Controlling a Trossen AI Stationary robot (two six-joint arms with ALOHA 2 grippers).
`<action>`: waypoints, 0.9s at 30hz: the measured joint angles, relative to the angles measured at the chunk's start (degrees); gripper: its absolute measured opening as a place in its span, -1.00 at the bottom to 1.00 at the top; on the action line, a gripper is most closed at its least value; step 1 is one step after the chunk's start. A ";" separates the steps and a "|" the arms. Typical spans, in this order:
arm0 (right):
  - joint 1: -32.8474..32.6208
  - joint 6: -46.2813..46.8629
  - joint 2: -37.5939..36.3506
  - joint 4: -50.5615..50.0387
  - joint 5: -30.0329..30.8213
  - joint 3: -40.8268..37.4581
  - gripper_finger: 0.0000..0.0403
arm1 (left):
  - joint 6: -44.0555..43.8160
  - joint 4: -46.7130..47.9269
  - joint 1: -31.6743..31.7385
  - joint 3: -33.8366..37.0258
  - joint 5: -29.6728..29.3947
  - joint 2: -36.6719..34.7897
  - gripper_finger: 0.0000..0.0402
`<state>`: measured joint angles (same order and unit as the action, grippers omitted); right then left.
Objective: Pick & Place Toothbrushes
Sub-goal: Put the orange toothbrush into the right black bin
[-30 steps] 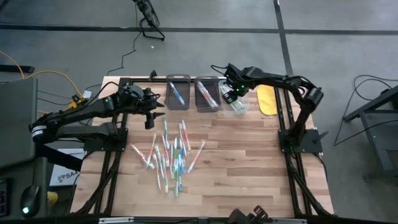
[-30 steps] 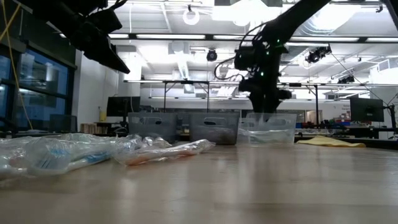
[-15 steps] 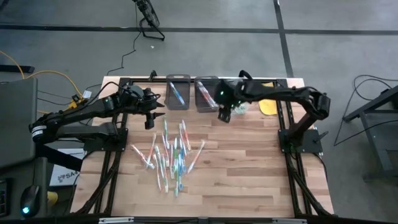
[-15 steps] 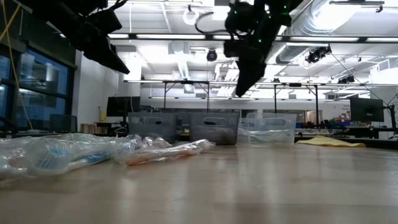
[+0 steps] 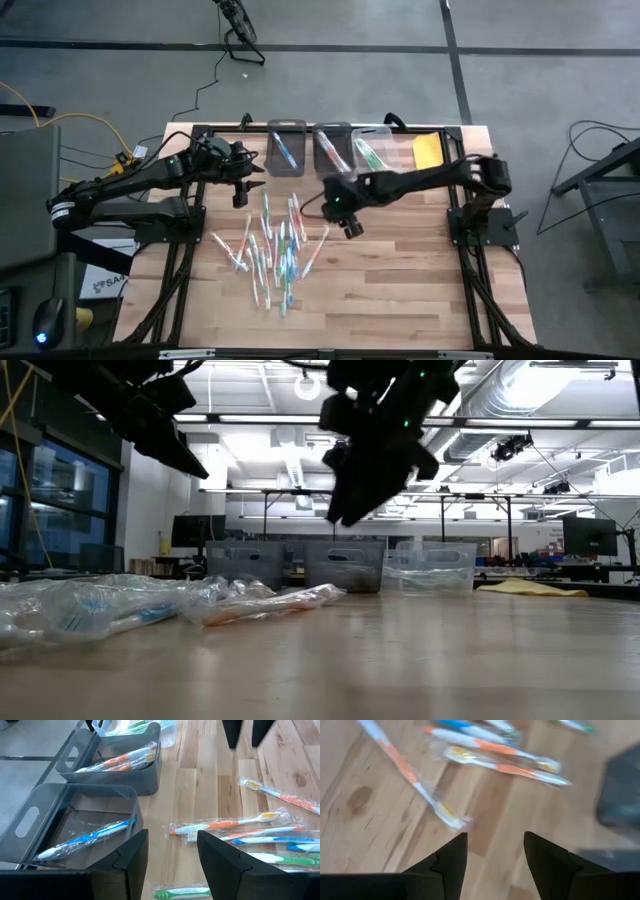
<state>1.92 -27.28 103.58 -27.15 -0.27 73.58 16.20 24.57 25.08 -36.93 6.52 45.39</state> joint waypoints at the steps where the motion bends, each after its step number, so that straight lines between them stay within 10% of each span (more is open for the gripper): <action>1: -0.59 -0.76 1.14 0.82 0.13 -0.01 -0.07 | 0.01 0.01 0.00 0.00 0.00 0.00 -0.19; 19: -4.96 -4.42 11.43 7.40 0.12 -0.02 -0.09 | -0.02 0.05 0.01 0.00 -0.03 0.00 -0.19; 27: -4.95 -3.88 11.41 7.03 0.00 -0.02 -0.45 | -0.02 0.05 0.02 0.00 -0.04 0.00 -0.19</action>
<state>-3.03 -31.16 115.00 -20.12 -0.27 73.56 16.19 24.62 25.10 -36.93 6.48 45.39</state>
